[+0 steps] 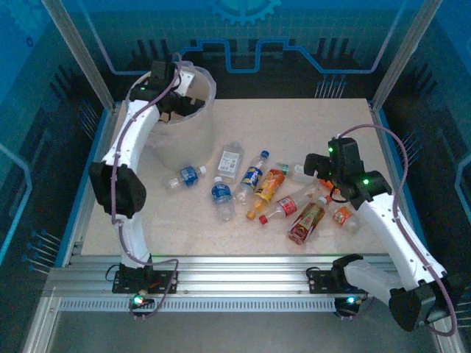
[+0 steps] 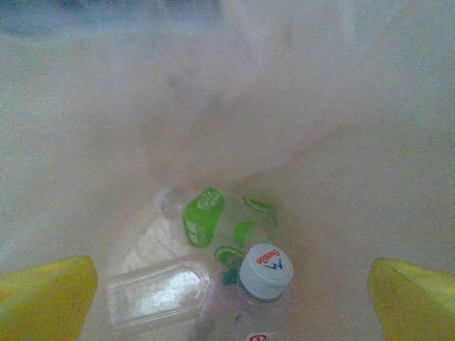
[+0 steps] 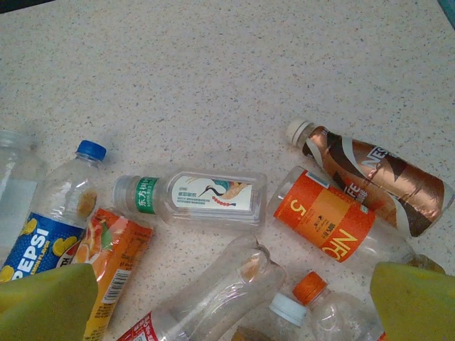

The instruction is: Put the plastic bottles in the bin

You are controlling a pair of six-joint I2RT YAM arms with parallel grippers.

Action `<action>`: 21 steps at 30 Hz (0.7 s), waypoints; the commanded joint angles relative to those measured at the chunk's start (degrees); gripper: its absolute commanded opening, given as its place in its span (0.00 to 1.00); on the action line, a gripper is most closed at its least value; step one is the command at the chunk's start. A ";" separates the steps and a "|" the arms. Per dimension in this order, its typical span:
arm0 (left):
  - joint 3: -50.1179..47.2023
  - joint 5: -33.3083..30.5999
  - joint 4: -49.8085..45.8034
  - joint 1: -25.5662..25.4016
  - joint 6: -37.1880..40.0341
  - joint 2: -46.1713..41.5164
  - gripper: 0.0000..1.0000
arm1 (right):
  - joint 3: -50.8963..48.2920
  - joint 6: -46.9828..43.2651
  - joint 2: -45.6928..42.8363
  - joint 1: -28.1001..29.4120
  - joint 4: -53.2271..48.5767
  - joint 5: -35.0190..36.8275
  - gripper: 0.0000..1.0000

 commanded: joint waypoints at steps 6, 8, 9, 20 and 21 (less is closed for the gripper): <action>-11.74 -2.61 10.57 -0.29 -3.70 -17.58 0.99 | -0.61 -1.37 -1.26 -0.52 0.88 0.38 1.00; -16.45 -2.28 13.05 -0.31 -4.59 -22.25 0.99 | -0.83 -1.91 -1.66 -0.46 1.27 0.13 1.00; -19.10 -2.02 14.17 -0.32 -5.04 -24.86 0.99 | -1.26 -2.32 -2.09 -0.46 1.77 -0.16 0.99; -49.08 1.99 23.03 -0.40 -15.98 -54.15 0.99 | -5.65 -2.32 -7.76 -0.37 5.53 0.55 1.00; -51.45 2.67 22.50 -0.38 -17.29 -56.34 0.99 | -5.93 -2.12 -7.91 -0.38 5.55 0.73 1.00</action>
